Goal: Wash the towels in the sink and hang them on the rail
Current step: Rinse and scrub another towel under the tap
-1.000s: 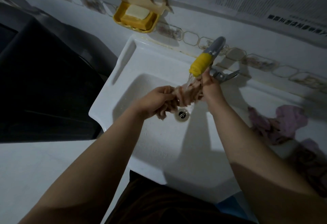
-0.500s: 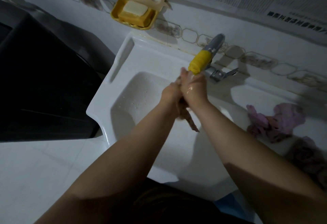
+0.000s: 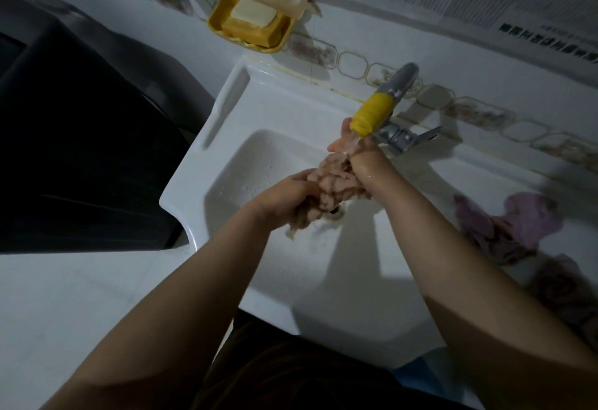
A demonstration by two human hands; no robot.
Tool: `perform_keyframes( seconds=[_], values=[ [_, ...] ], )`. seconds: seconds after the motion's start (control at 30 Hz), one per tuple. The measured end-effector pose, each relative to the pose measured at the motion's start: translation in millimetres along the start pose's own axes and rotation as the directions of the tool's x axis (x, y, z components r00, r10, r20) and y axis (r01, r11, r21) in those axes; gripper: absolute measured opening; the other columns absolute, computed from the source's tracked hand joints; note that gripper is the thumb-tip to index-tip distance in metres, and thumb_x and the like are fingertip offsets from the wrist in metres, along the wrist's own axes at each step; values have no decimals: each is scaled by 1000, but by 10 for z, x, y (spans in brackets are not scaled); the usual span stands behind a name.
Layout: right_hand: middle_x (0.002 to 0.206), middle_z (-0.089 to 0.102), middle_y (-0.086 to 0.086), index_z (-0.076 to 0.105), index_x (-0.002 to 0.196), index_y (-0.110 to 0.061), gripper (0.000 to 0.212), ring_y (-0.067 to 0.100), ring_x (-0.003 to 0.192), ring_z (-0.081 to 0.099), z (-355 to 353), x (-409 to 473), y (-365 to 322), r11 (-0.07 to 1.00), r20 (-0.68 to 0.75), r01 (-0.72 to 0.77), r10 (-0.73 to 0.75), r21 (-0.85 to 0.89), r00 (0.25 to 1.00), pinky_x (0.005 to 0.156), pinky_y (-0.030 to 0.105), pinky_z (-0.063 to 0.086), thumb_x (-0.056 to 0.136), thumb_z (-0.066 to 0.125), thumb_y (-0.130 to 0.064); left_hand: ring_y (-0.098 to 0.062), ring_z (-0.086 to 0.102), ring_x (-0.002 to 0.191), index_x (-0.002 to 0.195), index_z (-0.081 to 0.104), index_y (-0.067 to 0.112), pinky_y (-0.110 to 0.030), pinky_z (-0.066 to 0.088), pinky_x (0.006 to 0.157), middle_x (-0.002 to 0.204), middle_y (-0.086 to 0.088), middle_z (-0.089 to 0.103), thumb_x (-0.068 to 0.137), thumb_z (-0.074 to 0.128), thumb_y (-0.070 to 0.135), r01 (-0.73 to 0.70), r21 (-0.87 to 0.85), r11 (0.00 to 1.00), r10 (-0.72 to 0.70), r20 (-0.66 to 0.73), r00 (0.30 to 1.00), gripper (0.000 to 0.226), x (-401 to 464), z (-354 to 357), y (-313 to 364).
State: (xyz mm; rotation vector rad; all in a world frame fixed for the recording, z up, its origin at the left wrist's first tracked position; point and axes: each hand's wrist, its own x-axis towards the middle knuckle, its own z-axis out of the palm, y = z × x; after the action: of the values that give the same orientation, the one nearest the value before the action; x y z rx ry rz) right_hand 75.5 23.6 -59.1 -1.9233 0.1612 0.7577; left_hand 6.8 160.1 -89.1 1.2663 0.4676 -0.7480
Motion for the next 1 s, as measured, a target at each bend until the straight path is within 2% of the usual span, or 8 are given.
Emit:
perform_keyframes(
  seconds=[0.1,0.27,0.4,0.53,0.67,0.8,0.9,1.0],
  values=[
    [113,67,-1,64,108,-26,64,18,104,65,-81,-53,22,998,139,11,-2,-59,990,95,38,50,66,62,-74,-30,57,67,110,56,2,-32,41,61,92,-28,56,75,55,12,-14,59,998,9,85,996,37,-46,-199,20],
    [105,66,-4,54,126,-12,52,11,84,68,-264,-95,108,999,316,45,-47,11,948,61,18,52,79,74,-23,-24,66,85,109,58,-7,-36,51,75,94,-13,68,71,73,31,-232,127,964,238,-30,971,56,-8,-355,78],
    [54,52,6,68,84,-7,29,21,46,38,-388,-136,165,953,258,76,2,-295,966,49,27,31,81,72,-36,-21,62,70,90,63,4,-32,49,65,76,-4,69,81,69,15,-387,-7,922,386,-64,920,16,-28,-370,107],
    [67,67,7,71,85,-13,13,23,65,60,-473,-147,194,991,10,90,-91,101,996,56,29,46,89,60,-19,-32,59,88,112,57,-10,-42,49,76,101,-23,63,86,67,32,-400,-126,908,372,-198,907,50,-78,-413,90],
    [81,72,4,70,85,-19,23,17,80,68,-506,-81,314,934,-137,46,3,355,991,73,31,54,97,51,-24,-19,61,82,95,61,13,-36,50,75,90,-5,64,95,56,28,-433,-89,897,372,-375,849,16,-87,-386,28],
    [62,66,4,62,106,-1,24,15,57,62,-369,-13,387,908,-69,-29,63,418,996,58,29,49,97,43,-12,-20,65,102,114,64,12,-39,52,94,110,-9,68,100,45,17,-475,105,874,475,-393,787,24,-94,-111,17],
    [68,70,7,63,105,-2,29,23,63,64,-205,-43,312,815,55,-136,127,564,990,57,27,47,98,39,-15,-16,62,108,114,64,16,-36,50,95,118,-2,65,97,44,25,-539,381,751,648,-273,711,28,-134,152,-47],
    [94,73,7,67,104,-14,56,21,81,70,-138,-49,225,698,167,-286,235,656,957,69,34,54,97,29,-55,-21,54,117,120,65,20,-34,46,96,131,-6,55,97,45,24,-583,716,385,802,54,595,30,-146,253,-219]
  ],
)
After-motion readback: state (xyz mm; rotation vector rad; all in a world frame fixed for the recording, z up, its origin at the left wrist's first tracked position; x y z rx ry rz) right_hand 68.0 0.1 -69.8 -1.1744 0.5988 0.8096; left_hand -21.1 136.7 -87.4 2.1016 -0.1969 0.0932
